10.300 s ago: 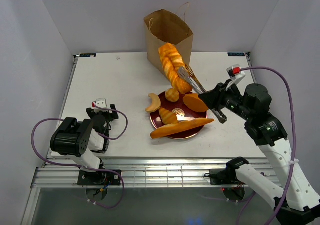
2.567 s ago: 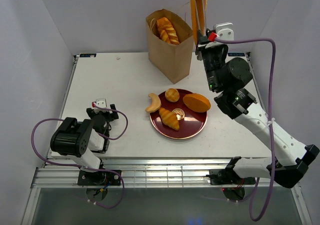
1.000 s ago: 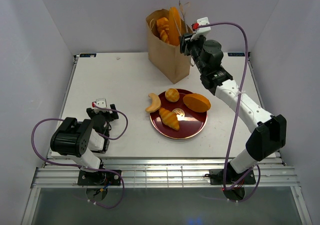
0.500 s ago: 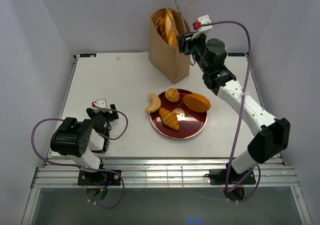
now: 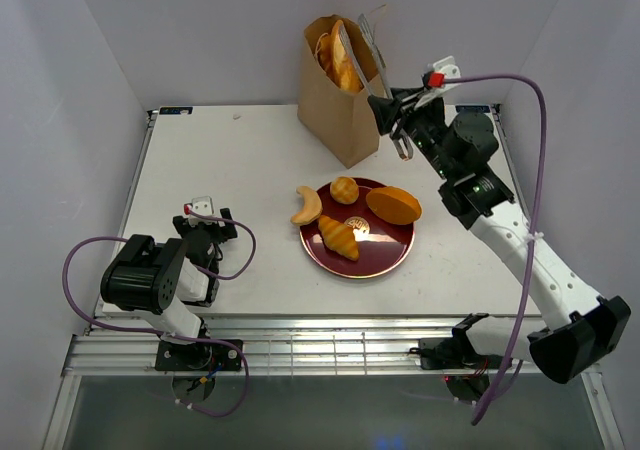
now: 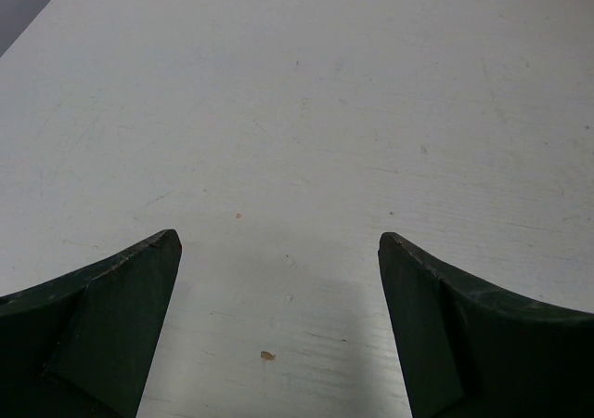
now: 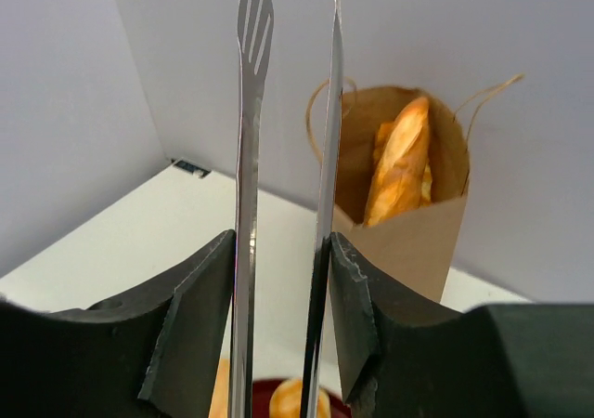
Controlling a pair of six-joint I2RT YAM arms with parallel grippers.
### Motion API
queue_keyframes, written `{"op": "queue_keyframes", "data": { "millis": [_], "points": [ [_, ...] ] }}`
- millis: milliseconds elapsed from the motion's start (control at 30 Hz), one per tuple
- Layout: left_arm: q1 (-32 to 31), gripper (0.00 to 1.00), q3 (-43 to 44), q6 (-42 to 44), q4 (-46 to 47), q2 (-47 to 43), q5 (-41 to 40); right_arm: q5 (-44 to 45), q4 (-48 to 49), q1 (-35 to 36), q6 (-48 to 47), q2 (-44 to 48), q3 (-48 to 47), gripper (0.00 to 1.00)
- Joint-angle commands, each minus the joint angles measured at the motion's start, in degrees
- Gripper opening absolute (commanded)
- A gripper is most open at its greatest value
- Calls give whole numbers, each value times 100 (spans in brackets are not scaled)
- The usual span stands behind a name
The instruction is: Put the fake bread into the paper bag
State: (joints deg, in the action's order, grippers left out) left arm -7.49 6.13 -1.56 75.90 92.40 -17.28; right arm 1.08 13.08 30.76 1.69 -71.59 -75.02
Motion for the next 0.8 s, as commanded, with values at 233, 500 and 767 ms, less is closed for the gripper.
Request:
{"op": "queue_keyframes", "data": {
  "millis": [233, 500, 767],
  "points": [
    [19, 98, 46, -72, 558, -108, 75, -468, -490, -26, 683, 1892, 2192, 50],
    [19, 98, 46, -72, 558, -99, 75, -863, -1202, -26, 868, 2712, 3529, 51],
    [28, 98, 46, -72, 558, -99, 75, -716, -2387, -18, 762, 2475, 3539, 52]
  ]
}}
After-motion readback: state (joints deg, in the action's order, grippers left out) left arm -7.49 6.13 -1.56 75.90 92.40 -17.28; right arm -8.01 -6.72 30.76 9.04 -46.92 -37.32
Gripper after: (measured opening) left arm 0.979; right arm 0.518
